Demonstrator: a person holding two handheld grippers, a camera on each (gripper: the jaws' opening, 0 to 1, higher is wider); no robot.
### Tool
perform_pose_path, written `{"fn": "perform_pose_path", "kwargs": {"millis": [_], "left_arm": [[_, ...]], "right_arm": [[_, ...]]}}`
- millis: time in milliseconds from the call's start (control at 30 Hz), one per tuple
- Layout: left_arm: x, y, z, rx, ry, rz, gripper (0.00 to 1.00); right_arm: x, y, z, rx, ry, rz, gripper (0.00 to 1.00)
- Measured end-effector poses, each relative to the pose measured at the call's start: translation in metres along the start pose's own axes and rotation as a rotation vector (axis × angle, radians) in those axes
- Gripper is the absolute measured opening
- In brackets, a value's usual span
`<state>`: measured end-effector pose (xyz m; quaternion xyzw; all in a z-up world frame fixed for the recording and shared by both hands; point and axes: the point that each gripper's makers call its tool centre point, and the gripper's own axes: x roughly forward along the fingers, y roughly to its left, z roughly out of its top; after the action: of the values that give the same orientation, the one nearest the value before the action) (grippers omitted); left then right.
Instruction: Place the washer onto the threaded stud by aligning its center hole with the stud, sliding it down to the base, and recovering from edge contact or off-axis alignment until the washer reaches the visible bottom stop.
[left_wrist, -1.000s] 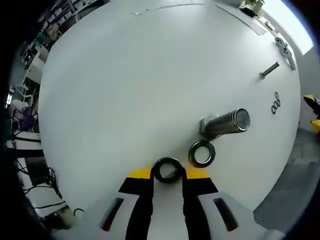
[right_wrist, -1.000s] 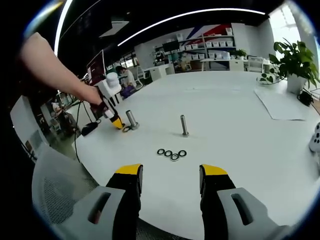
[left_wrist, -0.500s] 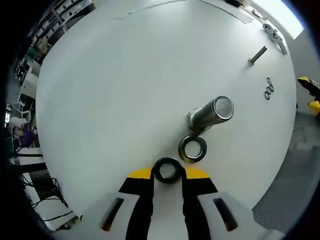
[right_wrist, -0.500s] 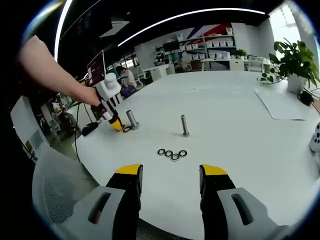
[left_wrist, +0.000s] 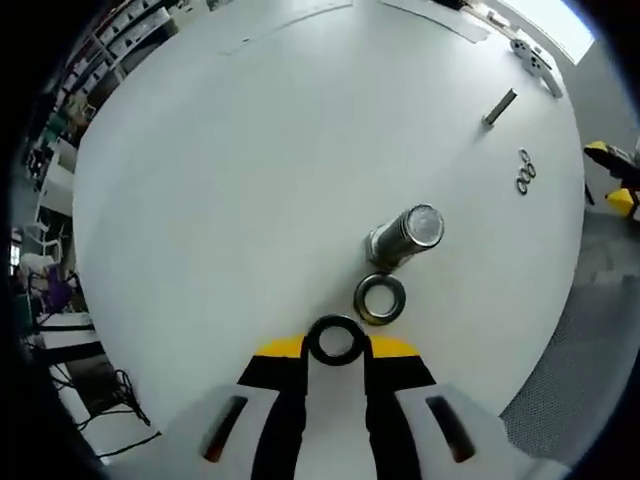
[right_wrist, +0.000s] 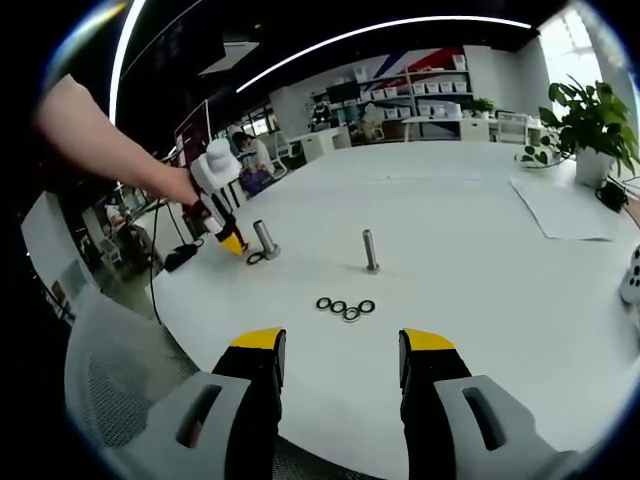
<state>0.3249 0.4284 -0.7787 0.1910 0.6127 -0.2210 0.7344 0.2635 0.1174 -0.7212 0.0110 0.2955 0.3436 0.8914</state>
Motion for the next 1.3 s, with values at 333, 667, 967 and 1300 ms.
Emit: {"fn": "perform_pose_path", "kwargs": {"millis": [333, 667, 967, 1300], "left_arm": [[-0.023, -0.007, 0.024, 0.055, -0.071, -0.014, 0.19], [-0.047, -0.015, 0.050, 0.098, -0.120, -0.027, 0.19], [-0.053, -0.024, 0.062, 0.138, -0.128, -0.038, 0.19], [-0.044, -0.035, 0.066, 0.209, -0.090, -0.040, 0.19]], "right_arm": [[0.000, 0.001, 0.000, -0.002, 0.000, 0.002, 0.48], [0.000, 0.001, 0.000, -0.003, 0.000, 0.005, 0.48], [0.000, 0.001, 0.000, -0.007, 0.000, 0.006, 0.48], [0.000, 0.001, 0.000, -0.008, 0.002, 0.004, 0.48]]}}
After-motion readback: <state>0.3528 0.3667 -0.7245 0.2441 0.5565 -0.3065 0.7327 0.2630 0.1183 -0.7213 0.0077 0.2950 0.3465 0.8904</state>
